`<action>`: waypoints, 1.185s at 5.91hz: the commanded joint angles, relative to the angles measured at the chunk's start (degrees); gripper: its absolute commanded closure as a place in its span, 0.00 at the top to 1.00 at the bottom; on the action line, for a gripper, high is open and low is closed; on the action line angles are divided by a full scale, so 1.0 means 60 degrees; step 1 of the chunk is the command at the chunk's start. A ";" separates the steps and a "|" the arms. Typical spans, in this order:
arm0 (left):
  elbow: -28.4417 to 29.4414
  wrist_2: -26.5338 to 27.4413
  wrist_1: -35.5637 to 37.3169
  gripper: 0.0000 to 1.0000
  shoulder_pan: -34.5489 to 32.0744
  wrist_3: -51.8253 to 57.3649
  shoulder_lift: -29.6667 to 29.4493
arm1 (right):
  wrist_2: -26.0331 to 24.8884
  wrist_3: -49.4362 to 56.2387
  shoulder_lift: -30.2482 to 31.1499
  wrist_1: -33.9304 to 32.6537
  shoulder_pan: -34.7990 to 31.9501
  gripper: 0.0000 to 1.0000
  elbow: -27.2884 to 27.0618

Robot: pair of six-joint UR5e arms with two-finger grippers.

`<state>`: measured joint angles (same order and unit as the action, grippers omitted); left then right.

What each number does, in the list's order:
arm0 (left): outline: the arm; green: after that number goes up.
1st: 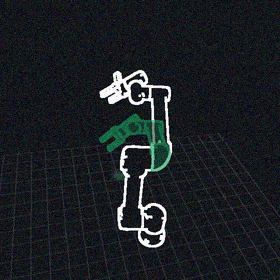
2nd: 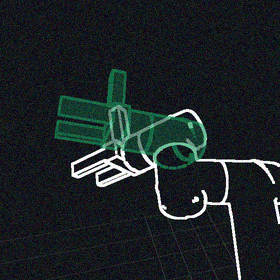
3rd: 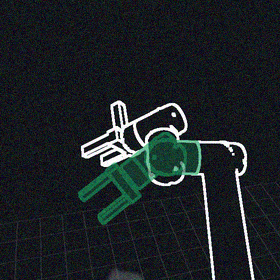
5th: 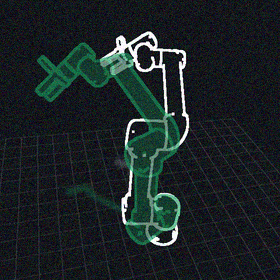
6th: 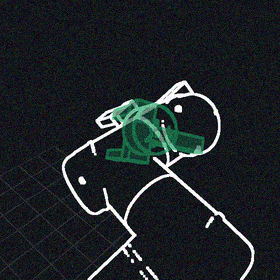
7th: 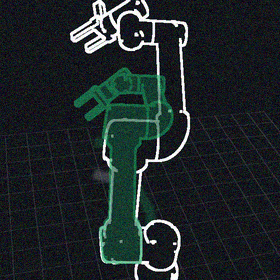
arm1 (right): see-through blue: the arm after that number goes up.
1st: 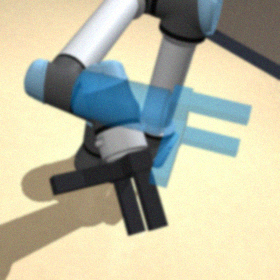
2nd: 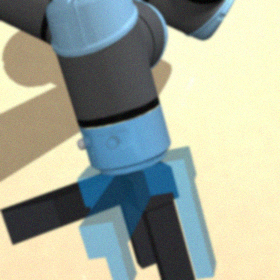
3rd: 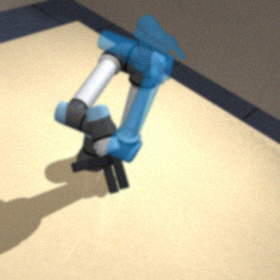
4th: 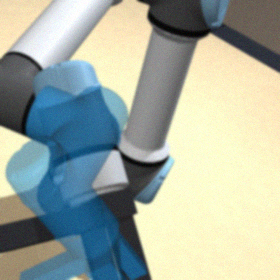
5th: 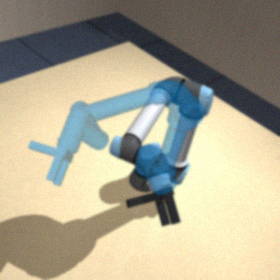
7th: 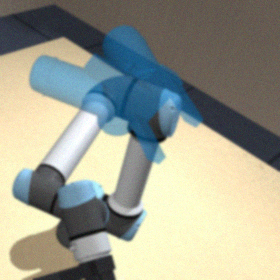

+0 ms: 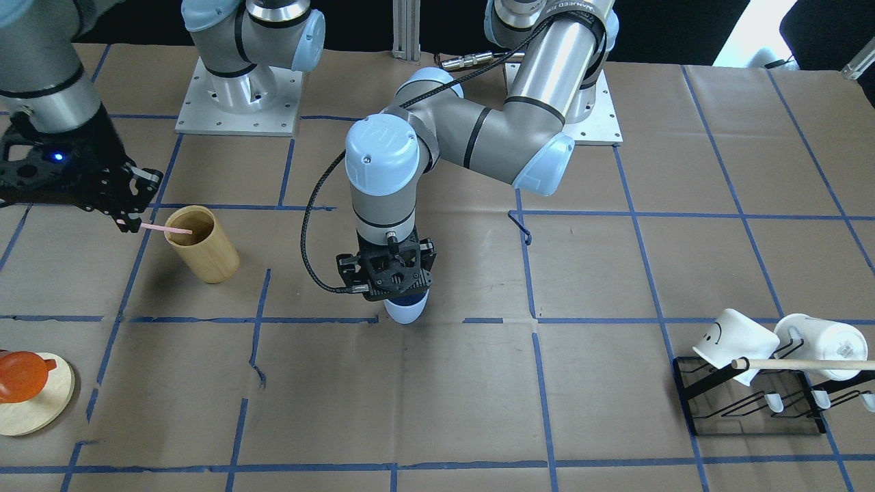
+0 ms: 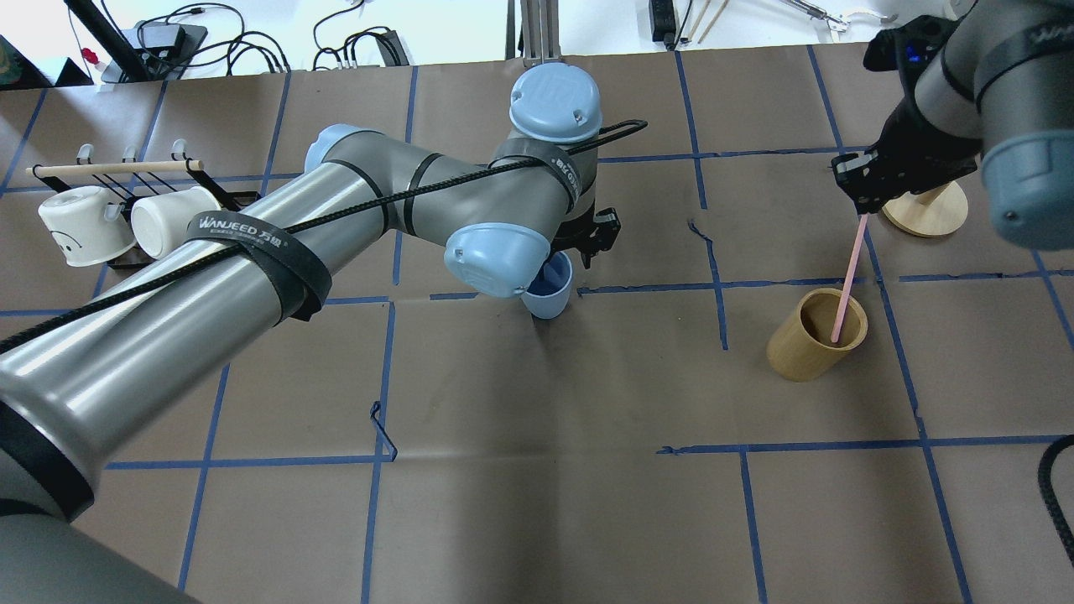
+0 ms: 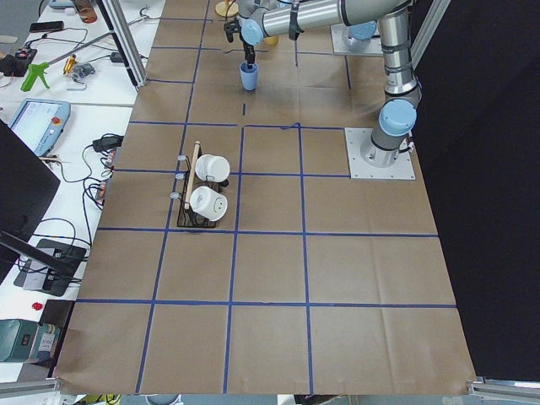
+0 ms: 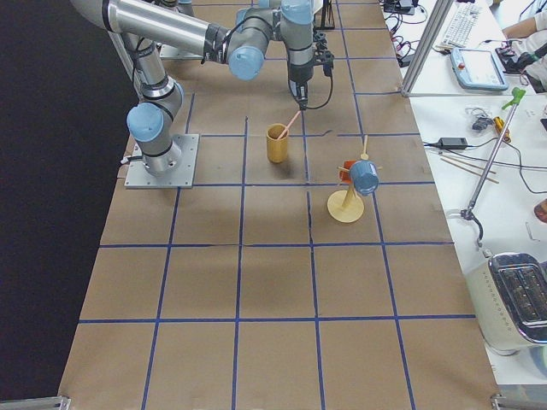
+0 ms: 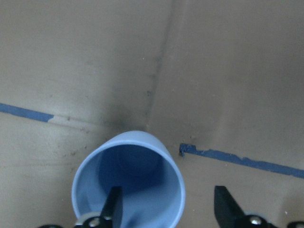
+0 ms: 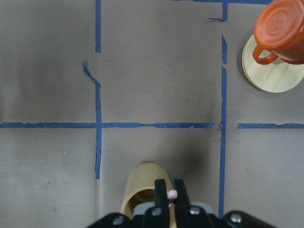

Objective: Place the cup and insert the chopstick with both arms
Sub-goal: 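Release the blue cup and raise the left gripper while the right gripper lifts the chopstick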

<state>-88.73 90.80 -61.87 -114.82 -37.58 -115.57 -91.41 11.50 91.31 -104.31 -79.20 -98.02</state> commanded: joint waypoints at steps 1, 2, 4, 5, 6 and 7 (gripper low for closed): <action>0.0707 -0.0103 -0.1713 0.98 0.0413 0.0721 0.1236 | 0.0059 -0.0334 -0.0173 0.2506 -0.0072 0.08 0.2453; 0.1161 -0.0133 -0.3251 0.98 0.0909 0.1553 0.1940 | 0.0088 -0.0726 -0.0363 0.3126 -0.0261 0.08 0.3059; 0.1444 -0.0119 -0.5265 0.98 0.2370 0.4430 0.3289 | 0.0088 -0.2332 -0.0932 0.3089 -0.1501 0.08 0.3516; 0.1169 -0.0003 -0.5505 0.98 0.2916 0.5694 0.3672 | 0.0088 -0.2878 -0.1429 0.3060 -0.1943 0.08 0.4055; 0.0789 0.0027 -0.5522 0.98 0.3284 0.6461 0.3937 | 0.0088 -0.3507 -0.2188 0.3045 -0.2469 0.08 0.4916; 0.0249 -0.0016 -0.5493 0.98 0.3664 0.6932 0.4345 | 0.0074 -0.4441 -0.3124 0.3016 -0.3258 0.08 0.6013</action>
<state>-84.54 90.80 -94.74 -95.08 0.57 -91.67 -90.90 -10.31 77.53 -86.07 -94.69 -67.65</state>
